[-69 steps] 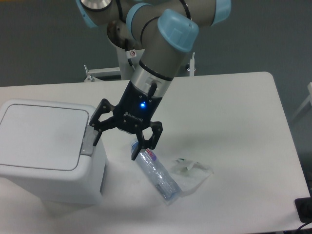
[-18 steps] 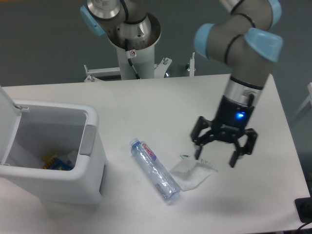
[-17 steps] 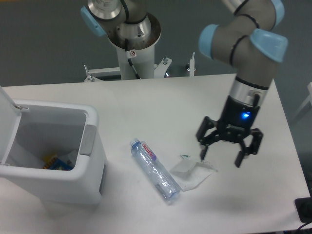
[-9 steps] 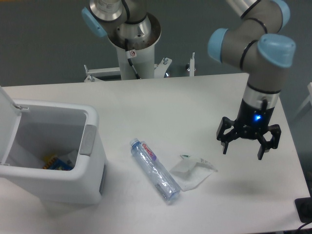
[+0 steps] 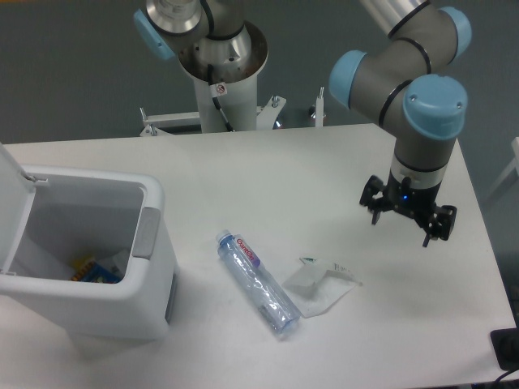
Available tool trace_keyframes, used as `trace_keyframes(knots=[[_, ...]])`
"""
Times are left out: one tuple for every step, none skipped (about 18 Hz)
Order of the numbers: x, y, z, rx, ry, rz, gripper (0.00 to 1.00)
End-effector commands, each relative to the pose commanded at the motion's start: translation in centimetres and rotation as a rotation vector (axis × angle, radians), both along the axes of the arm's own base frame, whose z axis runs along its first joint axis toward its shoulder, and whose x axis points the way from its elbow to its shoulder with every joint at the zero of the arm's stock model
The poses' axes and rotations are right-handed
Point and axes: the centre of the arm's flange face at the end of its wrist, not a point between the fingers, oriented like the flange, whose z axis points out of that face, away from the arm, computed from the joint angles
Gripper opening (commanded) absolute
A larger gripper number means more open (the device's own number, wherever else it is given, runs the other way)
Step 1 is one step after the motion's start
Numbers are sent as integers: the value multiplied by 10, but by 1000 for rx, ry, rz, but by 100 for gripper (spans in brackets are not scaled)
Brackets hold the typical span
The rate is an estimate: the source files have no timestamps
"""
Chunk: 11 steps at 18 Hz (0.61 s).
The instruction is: Open the trash can
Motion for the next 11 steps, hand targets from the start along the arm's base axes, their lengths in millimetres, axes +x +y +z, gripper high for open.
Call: trace_keyframes(knots=[[0, 1, -3, -7, -1, -30, 100], [-1, 1, -4, -8, -2, -38, 100], [-1, 1, -3, -7, -2, -40, 100], [-2, 0, -3, -8, -2, -41, 100], [-2, 0, -4, -8, -2, -47, 100], [-3, -1, -4, -9, 0, -56, 100], [-2, 0, -6, -11, 0, -67, 100], [-2, -1, -7, -12, 2, -68, 100], [-1, -1, -8, -11, 0, -69, 100], [-1, -1, -8, -11, 0, -69, 100], [0, 0, -8, -11, -1, -70, 100]])
